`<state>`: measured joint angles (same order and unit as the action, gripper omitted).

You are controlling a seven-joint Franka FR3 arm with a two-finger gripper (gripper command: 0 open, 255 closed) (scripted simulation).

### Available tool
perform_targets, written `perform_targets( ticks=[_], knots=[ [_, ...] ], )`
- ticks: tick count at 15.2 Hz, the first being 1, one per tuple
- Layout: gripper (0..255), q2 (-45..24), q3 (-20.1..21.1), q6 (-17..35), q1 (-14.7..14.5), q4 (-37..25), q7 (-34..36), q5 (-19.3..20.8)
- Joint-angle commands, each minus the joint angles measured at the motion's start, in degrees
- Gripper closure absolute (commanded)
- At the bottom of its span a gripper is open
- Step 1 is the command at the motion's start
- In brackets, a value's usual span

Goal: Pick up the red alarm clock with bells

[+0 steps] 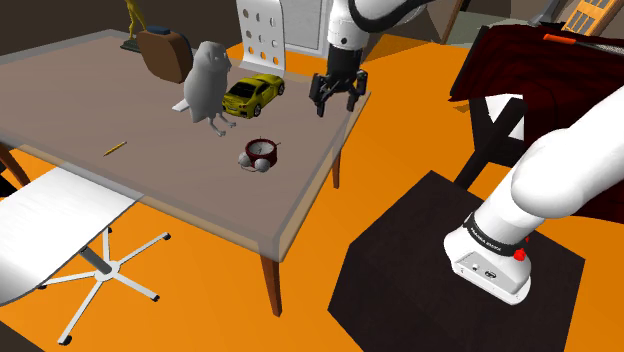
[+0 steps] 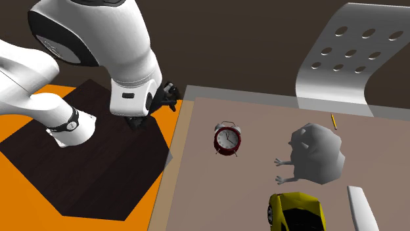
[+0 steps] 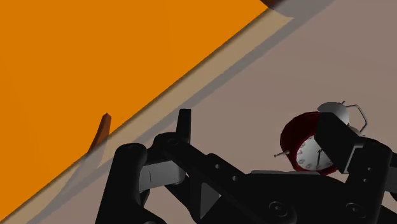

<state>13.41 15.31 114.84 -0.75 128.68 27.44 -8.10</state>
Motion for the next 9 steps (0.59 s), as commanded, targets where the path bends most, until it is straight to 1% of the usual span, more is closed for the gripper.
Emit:
perform_targets(
  ticks=[1, 5, 9],
  knots=[
    [0, -4.23, 1.40, 2.57, -0.02, -2.15, 3.99, 0.78],
    [0, -13.15, 2.93, 6.37, -0.20, -7.78, 11.30, 3.70],
    [0, -22.27, 3.13, 8.84, -1.27, -14.74, 18.45, 7.35]
  ],
)
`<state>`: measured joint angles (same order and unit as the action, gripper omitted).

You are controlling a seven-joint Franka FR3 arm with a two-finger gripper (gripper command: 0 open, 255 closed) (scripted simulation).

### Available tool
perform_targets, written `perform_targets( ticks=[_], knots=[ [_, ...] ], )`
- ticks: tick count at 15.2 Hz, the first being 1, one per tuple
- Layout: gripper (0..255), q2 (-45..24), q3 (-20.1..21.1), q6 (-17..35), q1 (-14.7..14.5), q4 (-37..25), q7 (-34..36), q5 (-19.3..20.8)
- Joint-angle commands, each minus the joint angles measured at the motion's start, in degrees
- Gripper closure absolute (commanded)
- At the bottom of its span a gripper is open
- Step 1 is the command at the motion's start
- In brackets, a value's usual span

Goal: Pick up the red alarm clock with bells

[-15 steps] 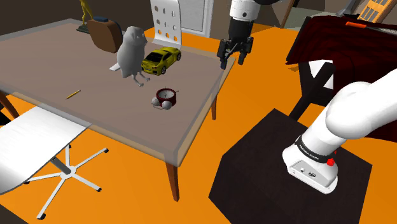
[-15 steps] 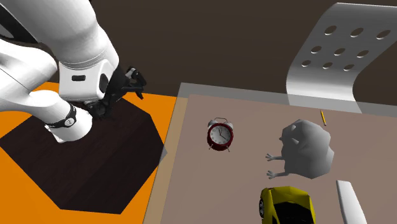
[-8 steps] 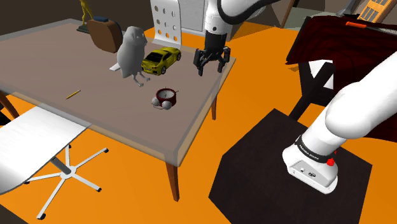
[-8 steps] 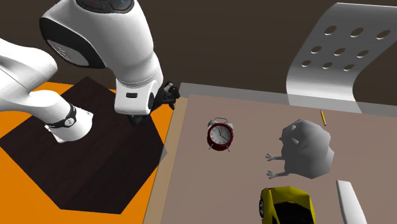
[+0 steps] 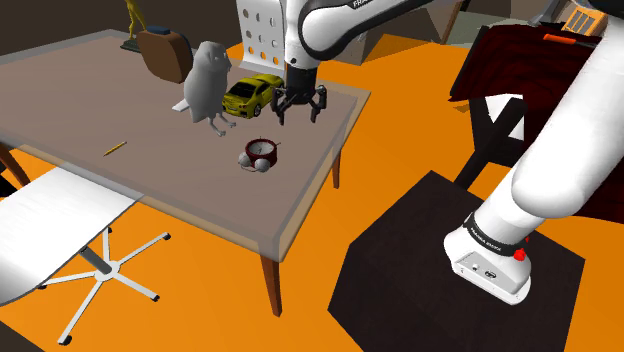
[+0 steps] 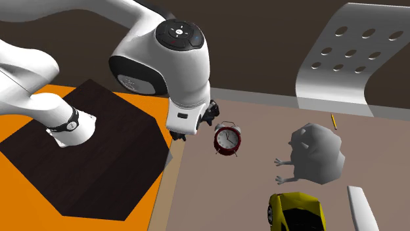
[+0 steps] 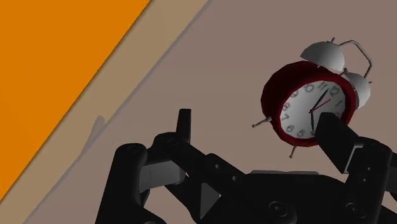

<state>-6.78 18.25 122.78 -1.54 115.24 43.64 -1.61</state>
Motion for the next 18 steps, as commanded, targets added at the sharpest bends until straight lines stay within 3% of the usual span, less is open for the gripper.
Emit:
perform_targets(
  ticks=[1, 12, 18],
  knots=[
    [0, -4.36, 0.03, 1.31, -0.90, -3.25, 3.94, 1.77],
    [0, -28.86, -4.27, 0.29, -6.76, -29.81, 17.70, 8.30],
    [0, -31.06, -4.67, 3.67, -6.97, -28.61, 17.90, 8.80]
  ],
)
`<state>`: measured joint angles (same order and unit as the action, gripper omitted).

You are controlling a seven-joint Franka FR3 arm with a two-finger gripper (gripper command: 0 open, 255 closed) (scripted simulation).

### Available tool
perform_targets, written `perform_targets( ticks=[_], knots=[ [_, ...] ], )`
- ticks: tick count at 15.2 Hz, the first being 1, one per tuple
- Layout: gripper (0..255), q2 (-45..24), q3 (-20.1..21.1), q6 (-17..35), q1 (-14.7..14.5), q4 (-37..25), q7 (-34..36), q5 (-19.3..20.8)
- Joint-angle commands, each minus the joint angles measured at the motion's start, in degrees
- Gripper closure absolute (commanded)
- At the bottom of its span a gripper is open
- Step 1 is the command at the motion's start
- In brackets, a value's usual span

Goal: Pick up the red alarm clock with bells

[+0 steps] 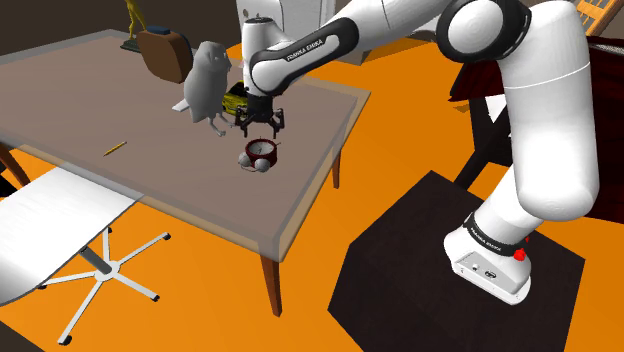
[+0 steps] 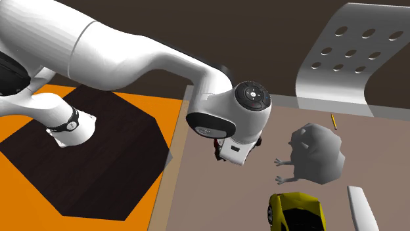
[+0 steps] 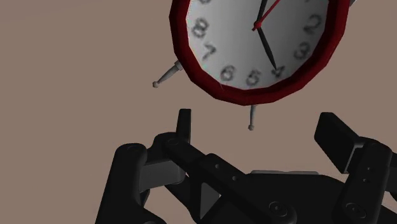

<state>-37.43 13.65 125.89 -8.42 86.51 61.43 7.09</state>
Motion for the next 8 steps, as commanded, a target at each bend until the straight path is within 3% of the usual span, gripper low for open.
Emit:
perform_targets(
  ticks=[1, 3, 4, 8],
  knots=[
    [0, -0.82, -0.13, 1.10, -0.13, 0.26, 0.14, 0.19],
    [0, -1.05, -0.17, 1.41, -0.16, 0.35, 0.16, 0.24],
    [255, -0.89, -0.15, 1.54, -0.14, 0.64, 0.19, 0.23],
    [255, -0.85, -0.15, 1.64, -0.12, 0.78, 0.18, 0.23]
  ],
)
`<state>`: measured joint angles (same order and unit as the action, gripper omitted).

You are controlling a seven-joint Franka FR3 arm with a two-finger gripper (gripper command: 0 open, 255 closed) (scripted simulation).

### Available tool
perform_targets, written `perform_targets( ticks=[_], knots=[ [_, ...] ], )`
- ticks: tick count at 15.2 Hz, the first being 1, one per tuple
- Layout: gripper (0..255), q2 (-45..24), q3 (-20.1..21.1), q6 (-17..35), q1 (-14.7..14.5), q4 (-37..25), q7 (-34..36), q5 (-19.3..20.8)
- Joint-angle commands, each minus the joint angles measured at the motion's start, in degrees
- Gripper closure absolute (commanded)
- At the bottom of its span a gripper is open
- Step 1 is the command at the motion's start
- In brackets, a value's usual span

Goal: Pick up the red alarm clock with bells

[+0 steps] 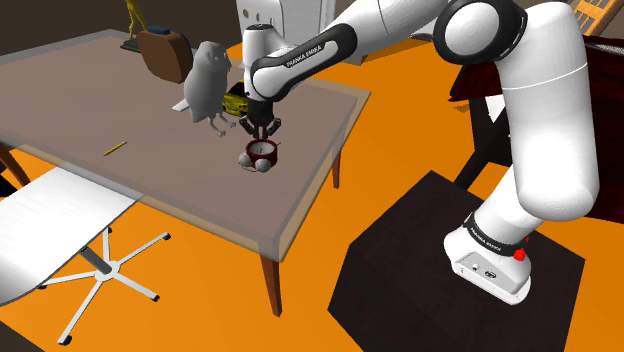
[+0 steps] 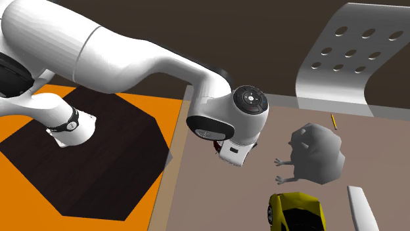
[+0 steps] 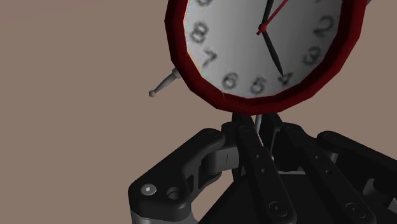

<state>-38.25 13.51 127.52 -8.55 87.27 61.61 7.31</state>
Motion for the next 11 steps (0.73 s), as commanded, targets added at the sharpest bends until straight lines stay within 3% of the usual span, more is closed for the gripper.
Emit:
perform_targets(
  ticks=[1, 11],
  knots=[
    [255, -0.02, -0.02, 0.02, 0.01, 0.03, 0.00, 0.01],
    [255, 2.06, 0.36, -3.54, 0.19, -1.47, -0.22, -0.50]
  ],
)
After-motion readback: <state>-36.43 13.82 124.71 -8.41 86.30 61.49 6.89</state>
